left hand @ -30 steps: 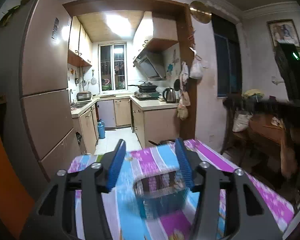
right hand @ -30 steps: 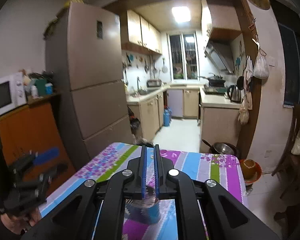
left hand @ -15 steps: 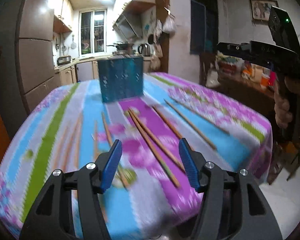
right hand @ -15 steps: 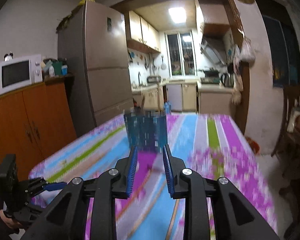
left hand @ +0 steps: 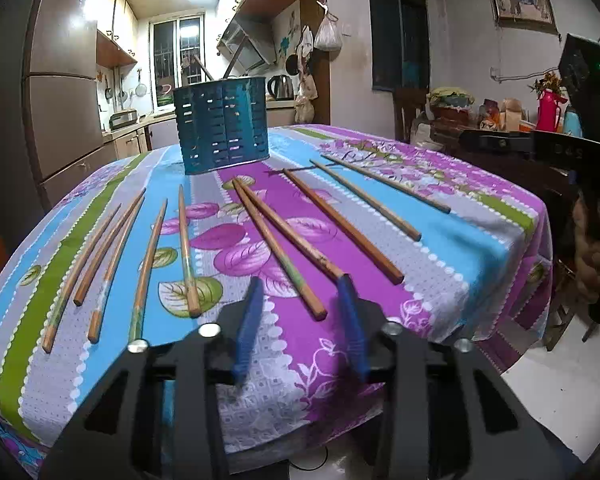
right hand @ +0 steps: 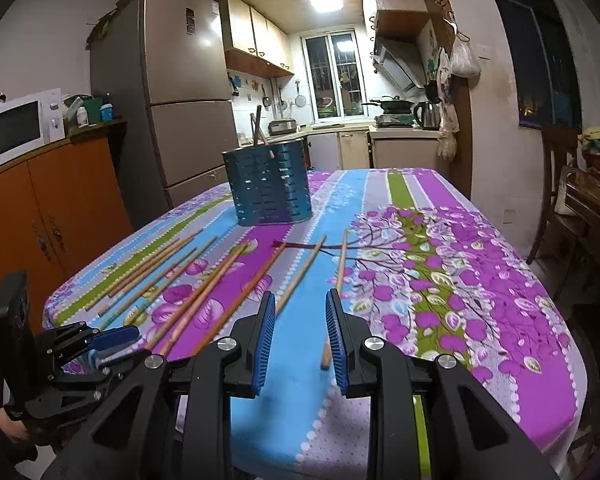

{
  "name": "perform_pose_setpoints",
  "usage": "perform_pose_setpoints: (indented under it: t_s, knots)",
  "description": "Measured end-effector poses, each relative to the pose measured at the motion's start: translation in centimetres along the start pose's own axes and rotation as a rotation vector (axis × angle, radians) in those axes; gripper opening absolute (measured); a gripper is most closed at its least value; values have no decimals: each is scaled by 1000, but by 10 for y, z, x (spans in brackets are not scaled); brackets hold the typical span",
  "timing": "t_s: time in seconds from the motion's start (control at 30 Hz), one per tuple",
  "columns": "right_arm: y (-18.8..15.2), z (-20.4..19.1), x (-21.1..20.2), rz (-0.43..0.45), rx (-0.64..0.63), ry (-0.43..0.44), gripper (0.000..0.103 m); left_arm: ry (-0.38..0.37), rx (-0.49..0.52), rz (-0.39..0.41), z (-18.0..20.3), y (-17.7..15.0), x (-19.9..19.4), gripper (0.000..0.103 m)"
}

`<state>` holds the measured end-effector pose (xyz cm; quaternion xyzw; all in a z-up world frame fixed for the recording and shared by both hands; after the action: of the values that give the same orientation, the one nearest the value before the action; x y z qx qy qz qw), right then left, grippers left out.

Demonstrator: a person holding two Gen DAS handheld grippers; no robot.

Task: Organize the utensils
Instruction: 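Move both open grippers back down to the chopsticks on the table, then close the left gripper on a chopstick while the right gripper grasps another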

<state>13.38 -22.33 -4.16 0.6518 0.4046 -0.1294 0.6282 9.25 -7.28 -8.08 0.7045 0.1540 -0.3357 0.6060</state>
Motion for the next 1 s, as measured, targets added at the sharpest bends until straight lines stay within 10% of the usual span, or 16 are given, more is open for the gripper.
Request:
perform_pose_setpoints:
  t_s: [1.0]
  knots:
    - [-38,13,53,-23,-58,-132,11,103,23,85,2,-2,-2,12]
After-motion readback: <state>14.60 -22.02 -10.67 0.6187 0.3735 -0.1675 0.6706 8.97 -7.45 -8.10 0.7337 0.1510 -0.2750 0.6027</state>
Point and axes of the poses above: each gripper's, at about its wrist camera, not at the fingertips, and x roughly the way its jaws point, z to its right, y to its top, the point moved 9 cm from there along x, roughly the way its jaws point, and after that the axes turned 11 degrees about -z, right-handed, at the moved point
